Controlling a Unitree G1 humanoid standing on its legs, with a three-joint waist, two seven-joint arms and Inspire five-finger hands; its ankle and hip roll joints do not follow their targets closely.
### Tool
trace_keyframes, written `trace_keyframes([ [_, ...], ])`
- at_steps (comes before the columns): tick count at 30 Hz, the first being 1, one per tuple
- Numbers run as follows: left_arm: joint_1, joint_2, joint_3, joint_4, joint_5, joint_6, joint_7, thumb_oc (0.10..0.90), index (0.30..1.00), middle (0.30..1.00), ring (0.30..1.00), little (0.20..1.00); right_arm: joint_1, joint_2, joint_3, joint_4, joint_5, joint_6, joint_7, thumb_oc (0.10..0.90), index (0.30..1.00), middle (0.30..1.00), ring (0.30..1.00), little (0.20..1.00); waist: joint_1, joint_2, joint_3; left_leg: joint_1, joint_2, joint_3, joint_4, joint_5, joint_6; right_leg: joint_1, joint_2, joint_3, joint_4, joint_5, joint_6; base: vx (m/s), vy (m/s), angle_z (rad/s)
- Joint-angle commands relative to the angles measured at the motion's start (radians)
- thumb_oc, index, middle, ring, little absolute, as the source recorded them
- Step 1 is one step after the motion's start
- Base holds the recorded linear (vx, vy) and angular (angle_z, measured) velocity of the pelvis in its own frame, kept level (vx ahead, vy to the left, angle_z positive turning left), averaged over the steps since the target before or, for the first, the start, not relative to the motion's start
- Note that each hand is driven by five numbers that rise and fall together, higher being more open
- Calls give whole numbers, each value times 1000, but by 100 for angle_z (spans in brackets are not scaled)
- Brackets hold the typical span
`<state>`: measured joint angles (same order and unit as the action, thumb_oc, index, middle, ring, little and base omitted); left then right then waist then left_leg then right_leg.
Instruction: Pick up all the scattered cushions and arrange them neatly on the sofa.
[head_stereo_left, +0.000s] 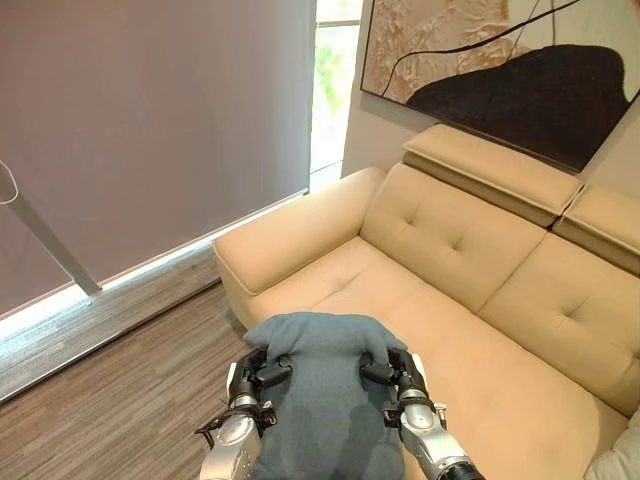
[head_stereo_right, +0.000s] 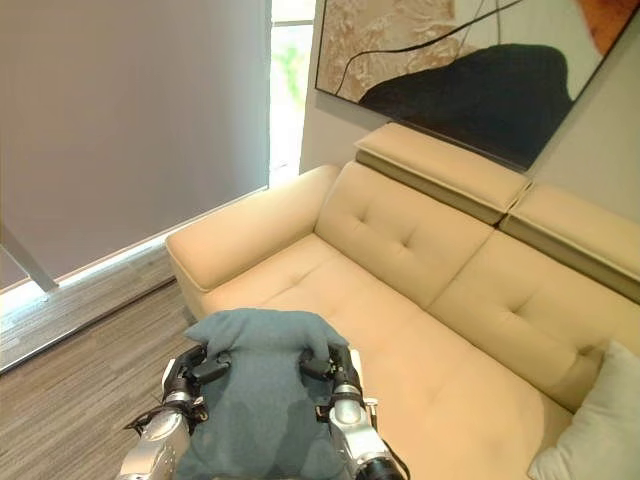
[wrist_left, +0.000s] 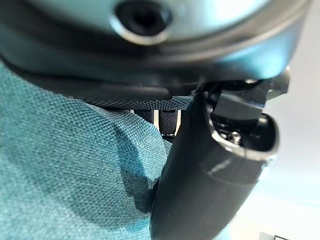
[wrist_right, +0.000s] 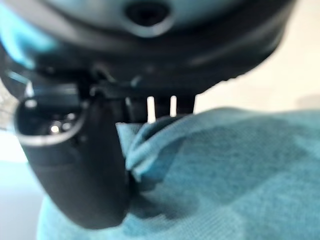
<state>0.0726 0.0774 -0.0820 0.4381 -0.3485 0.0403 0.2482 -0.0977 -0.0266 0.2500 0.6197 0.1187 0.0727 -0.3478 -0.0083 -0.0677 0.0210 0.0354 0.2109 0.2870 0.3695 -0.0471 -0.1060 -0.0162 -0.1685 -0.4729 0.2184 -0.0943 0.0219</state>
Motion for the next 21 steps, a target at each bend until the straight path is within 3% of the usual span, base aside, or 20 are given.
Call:
trace_keyframes([
  [1,-66,-91,-111,-119,28,-76,-94,400,300,300,300,300,-108,110,18,-210,26,-132,46,400,300,300,300,300,2,-50,-55,-154,-108,-156,199,-170,23,111,85,66,-177,-15,-41,138,32,-43],
  [2,-66,-91,-111,-119,28,-76,-94,400,300,300,300,300,-108,110,18,-210,26,-132,46,400,300,300,300,300,1,-51,-56,-154,-109,-156,198,-169,24,110,84,66,-177,-15,-41,224,70,-49],
  [3,-62,-90,-111,-122,28,-76,-93,400,300,300,300,300,-109,108,22,-207,26,-128,47,400,300,300,300,300,8,-50,-55,-162,-89,-183,94,-164,22,120,87,89,-177,-28,-34,150,78,-46],
  [4,-64,-87,-110,-127,29,-76,-91,400,300,300,300,300,-109,108,26,-209,29,-127,49,400,300,300,300,300,14,-43,-54,-163,-68,-223,-26,-112,12,129,95,107,-175,-39,-31,369,156,-67],
  [5,-69,-74,-106,-138,31,-77,-83,400,300,300,300,300,-113,102,30,-208,36,-127,51,400,300,300,300,300,34,-35,-52,-206,-46,-335,-231,-34,0,166,111,153,-175,-73,-30,284,118,-63],
  [6,-69,-74,-106,-138,31,-77,-83,400,300,300,300,300,-114,102,30,-208,36,-127,51,400,300,300,300,300,32,-36,-53,-205,-47,-337,-239,-28,1,165,110,151,-175,-72,-30,371,104,-56],
  [7,-77,-64,-101,-139,25,-81,-70,400,300,300,300,300,-125,99,27,-204,43,-130,47,400,300,300,300,300,52,-36,-48,-253,-56,-428,-304,-11,-9,193,119,189,-179,-94,-32,225,53,-67],
  [9,-112,-51,-89,-126,18,-88,-54,400,300,300,300,300,-143,99,22,-200,52,-133,43,400,300,300,300,300,60,-26,-38,-311,-55,-498,-365,41,-41,226,135,243,-181,-114,-27,275,130,-62],
  [10,-115,-56,-93,-117,17,-82,-58,400,300,300,300,300,-142,96,15,-196,58,-126,48,400,300,300,300,300,58,-9,-48,-256,-43,-486,-434,46,-42,230,143,262,-182,-122,-21,354,390,-107],
  [11,-122,-52,-96,-108,29,-75,-50,400,300,300,300,300,-115,102,10,-219,49,-122,50,400,300,300,300,300,51,16,-66,-188,-43,-465,-437,94,-47,243,135,291,-172,-125,3,370,514,-146],
  [14,-130,-30,-116,-125,51,-73,-46,400,300,300,300,300,-88,116,8,-247,60,-129,48,400,300,300,300,300,34,30,-96,-114,-99,-428,-424,122,-4,210,90,358,-101,-132,55,301,453,-151],
  [15,-129,-30,-117,-125,51,-73,-46,400,300,300,300,300,-87,116,8,-247,60,-129,48,400,300,300,300,300,38,28,-96,-110,-100,-423,-426,123,-3,208,88,363,-96,-135,55,217,321,-78],
  [16,-135,-20,-122,-127,61,-73,-51,400,300,300,300,300,-74,118,8,-251,60,-134,51,400,300,300,300,300,32,31,-102,-80,-116,-395,-435,119,21,183,69,389,-30,-133,74,167,292,-63],
  [19,-150,9,-116,-130,82,-72,-49,400,300,300,300,300,-57,107,19,-265,50,-140,59,400,300,300,300,300,22,41,-96,-21,-153,-320,-445,92,78,81,7,440,165,-55,134,171,365,-77],
  [21,-181,21,-113,-126,86,-71,-48,400,300,300,300,300,-55,95,17,-277,42,-144,66,400,300,300,300,300,20,46,-81,7,-161,-265,-457,79,100,1,-46,411,265,53,167,17,233,-101],
])
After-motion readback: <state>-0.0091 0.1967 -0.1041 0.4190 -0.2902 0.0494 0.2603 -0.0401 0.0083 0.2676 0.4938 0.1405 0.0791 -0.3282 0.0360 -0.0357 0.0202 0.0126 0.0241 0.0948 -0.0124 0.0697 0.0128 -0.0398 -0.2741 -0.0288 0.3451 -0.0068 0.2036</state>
